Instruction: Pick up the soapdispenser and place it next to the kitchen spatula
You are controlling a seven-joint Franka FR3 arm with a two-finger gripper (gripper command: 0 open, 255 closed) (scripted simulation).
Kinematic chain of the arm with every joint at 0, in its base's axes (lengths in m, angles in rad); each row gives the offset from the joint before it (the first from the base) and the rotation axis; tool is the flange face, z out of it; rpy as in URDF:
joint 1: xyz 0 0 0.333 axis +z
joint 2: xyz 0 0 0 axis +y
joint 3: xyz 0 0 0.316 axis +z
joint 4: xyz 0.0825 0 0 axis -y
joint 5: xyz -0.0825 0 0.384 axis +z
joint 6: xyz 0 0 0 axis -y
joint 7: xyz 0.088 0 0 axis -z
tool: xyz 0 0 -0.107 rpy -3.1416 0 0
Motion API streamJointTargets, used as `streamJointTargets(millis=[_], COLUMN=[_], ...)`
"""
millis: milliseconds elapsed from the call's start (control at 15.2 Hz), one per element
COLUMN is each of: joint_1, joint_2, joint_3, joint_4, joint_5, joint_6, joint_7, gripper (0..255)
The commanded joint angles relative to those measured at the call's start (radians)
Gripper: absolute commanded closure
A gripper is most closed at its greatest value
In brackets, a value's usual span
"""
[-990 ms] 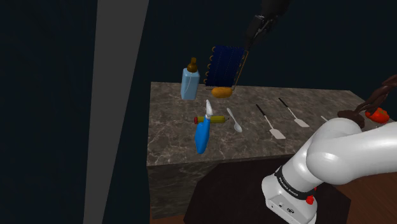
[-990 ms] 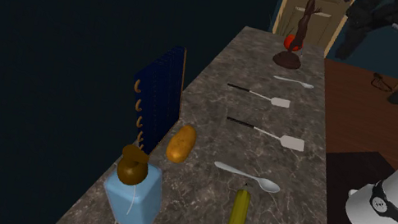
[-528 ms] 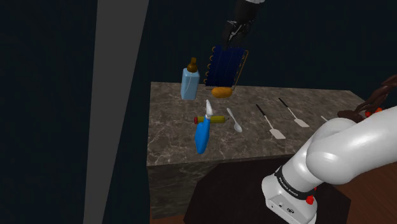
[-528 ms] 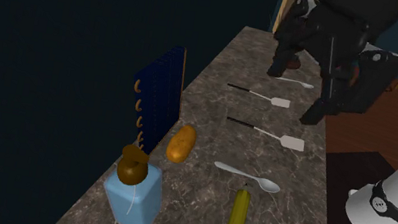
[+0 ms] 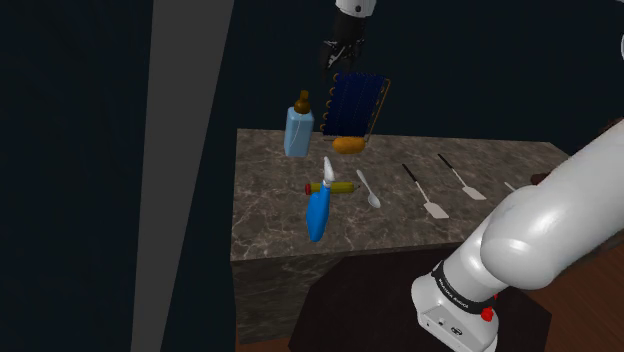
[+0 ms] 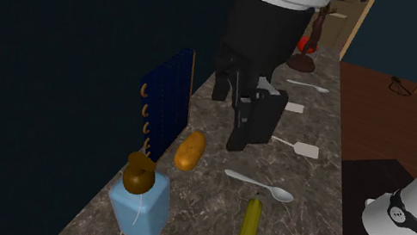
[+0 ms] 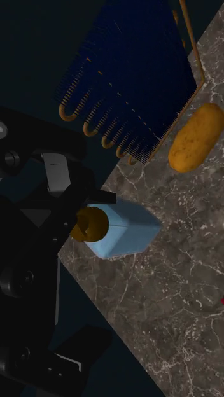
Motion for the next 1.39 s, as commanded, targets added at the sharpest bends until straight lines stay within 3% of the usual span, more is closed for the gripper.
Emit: streamJointTargets(millis=[0,660,1320], joint_1=[-0.003,-0.021,-0.023], joint_2=[0.083,0.501,0.517], joint_3=[-0.004,-0.012,-0.012], joint_4=[0.061,0.479,0.401], joint_5=[0.005,0.035,0.036], joint_6=[0.012,-0.036,0.058], joint_7=[-0.002,-0.012,-0.012], gripper=[0,0,0])
